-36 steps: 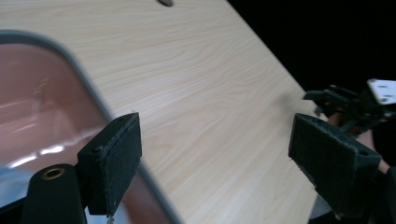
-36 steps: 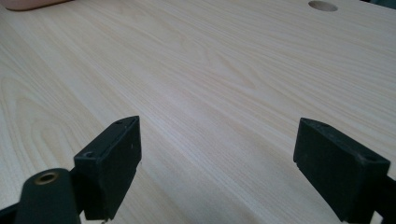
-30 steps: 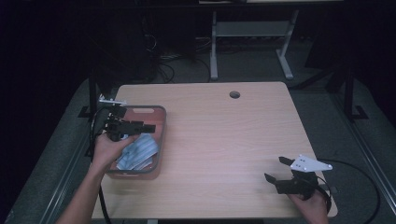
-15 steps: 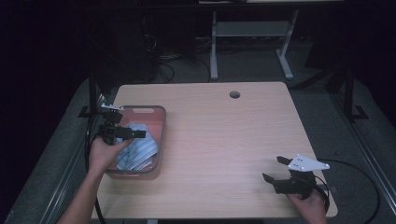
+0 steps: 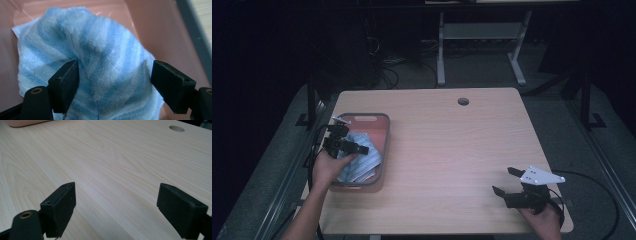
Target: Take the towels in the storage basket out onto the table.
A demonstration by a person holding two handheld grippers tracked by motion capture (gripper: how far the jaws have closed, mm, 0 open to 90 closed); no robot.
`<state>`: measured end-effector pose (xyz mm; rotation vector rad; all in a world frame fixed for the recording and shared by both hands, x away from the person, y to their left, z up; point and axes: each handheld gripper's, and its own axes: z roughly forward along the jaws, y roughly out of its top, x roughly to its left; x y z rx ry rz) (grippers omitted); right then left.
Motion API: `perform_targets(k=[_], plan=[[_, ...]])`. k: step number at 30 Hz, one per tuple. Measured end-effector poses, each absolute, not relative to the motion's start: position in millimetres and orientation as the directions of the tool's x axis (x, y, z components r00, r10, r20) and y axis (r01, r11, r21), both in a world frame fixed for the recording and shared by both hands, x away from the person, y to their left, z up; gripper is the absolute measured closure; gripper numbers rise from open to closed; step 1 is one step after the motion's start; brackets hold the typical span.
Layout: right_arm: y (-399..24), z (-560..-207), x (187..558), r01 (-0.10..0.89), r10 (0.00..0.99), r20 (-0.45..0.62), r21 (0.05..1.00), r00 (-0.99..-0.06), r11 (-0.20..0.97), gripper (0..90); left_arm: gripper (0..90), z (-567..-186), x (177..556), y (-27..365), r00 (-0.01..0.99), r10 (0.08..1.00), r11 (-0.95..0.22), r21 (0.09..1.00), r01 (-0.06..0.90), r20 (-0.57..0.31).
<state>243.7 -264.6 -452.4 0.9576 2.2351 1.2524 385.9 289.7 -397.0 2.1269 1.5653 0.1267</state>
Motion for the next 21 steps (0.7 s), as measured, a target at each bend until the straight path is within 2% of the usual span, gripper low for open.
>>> perform_targets(k=[21], plan=[[-271.8, -454.2, 246.0, 0.401, 0.763, -0.016, 0.844, -0.647, 0.357, 15.1, 25.3, -412.8, 393.1, 277.7, 0.372, 0.919, -0.319, 0.311, 0.895, -0.130]])
